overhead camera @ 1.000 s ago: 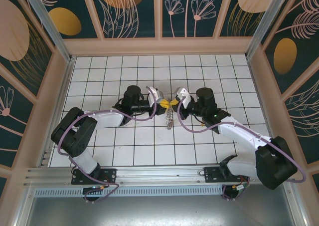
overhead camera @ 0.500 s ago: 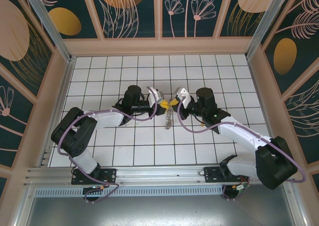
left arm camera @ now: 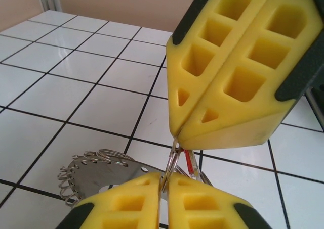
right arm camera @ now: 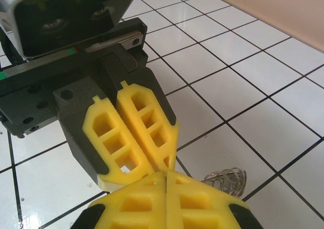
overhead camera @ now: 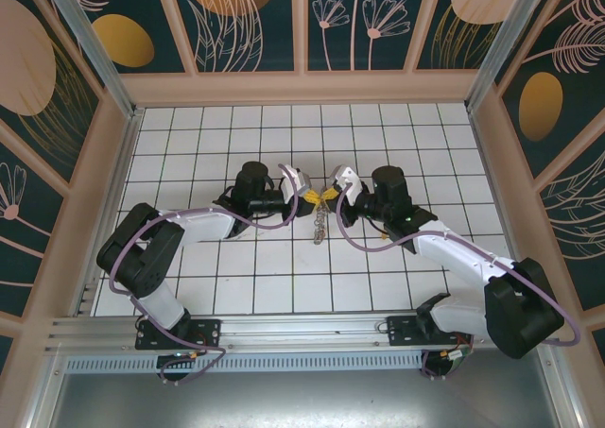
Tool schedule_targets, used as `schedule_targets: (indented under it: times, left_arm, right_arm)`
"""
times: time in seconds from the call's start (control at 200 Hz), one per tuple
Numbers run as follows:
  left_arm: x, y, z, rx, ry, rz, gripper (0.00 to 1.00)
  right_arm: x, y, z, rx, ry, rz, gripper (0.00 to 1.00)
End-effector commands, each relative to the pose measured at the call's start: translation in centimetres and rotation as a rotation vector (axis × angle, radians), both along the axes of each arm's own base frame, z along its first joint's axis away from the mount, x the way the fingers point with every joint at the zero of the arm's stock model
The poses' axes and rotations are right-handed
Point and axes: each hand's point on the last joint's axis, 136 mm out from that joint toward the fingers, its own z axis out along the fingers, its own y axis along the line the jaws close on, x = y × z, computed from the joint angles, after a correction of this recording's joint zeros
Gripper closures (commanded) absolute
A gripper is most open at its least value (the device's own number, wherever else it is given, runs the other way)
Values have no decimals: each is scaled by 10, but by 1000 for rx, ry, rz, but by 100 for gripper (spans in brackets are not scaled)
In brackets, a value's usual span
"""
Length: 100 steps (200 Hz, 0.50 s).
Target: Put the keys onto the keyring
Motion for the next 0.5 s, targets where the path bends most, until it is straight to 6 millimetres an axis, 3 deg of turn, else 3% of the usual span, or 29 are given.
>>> schedule_targets:
  times: [0.0, 0.085, 0.325, 0.345, 0.495]
  left_arm:
    - [6, -2, 19, -35, -52, 4, 95]
    - [8, -1, 17, -29, -55, 16, 100]
    - [8, 2, 15, -55, -47, 43, 100]
    - [8, 2, 15, -58, -46, 46, 100]
    - [8, 2, 15, -76, -35, 49, 100]
  right_arm:
    - [1, 8, 21, 37, -52, 35, 100]
    - [2, 5, 18, 32, -43, 20, 100]
    - [-2, 0, 3, 46, 0, -13, 100]
    - [5, -8, 2, 48, 1, -45, 100]
    - [7, -9, 6, 66, -5, -51, 100]
